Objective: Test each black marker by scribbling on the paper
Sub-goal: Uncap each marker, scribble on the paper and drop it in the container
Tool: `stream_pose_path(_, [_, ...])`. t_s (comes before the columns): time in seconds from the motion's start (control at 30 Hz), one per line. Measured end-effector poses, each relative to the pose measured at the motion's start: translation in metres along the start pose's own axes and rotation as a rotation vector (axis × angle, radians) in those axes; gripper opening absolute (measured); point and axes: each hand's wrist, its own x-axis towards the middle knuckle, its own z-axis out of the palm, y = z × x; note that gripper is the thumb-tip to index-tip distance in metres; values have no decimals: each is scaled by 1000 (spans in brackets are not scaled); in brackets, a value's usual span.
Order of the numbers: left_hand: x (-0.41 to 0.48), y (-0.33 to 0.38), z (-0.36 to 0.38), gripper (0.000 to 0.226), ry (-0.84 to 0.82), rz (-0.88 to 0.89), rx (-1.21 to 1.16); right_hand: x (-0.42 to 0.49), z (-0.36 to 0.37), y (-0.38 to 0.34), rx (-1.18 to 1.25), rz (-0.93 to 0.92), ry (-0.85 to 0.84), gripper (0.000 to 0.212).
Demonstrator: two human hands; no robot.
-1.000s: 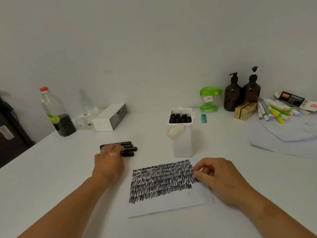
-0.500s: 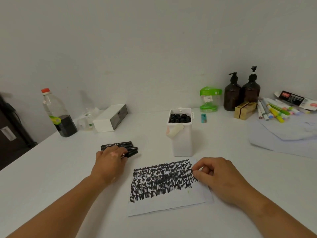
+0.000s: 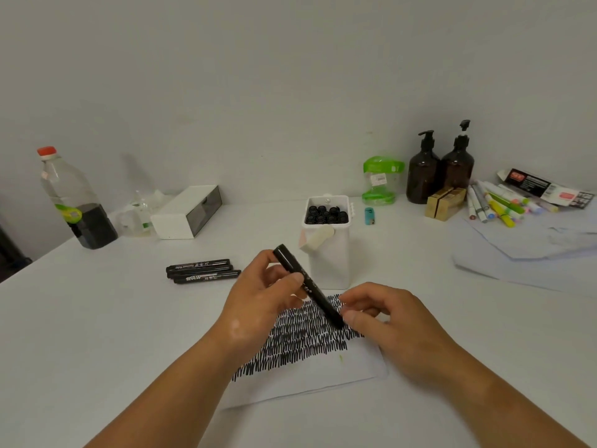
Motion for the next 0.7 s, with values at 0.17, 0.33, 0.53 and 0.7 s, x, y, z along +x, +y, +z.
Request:
stream_pose_path(0.17, [-7, -20, 5, 26, -50, -36, -179, 0, 5, -5, 44, 1, -10, 35])
stream_pose_path(0.33, [-17, -18, -12, 28, -126, -16, 10, 3, 2, -8, 156, 7, 100, 21])
stream_pose_path(0.53, [-26, -16, -6, 20, -186, 240, 771, 2, 4, -9, 244, 24, 129, 16])
stream_pose_path(0.7, [-30, -17, 6, 23, -334, 348, 892, 1, 11, -14, 373, 30, 66, 11])
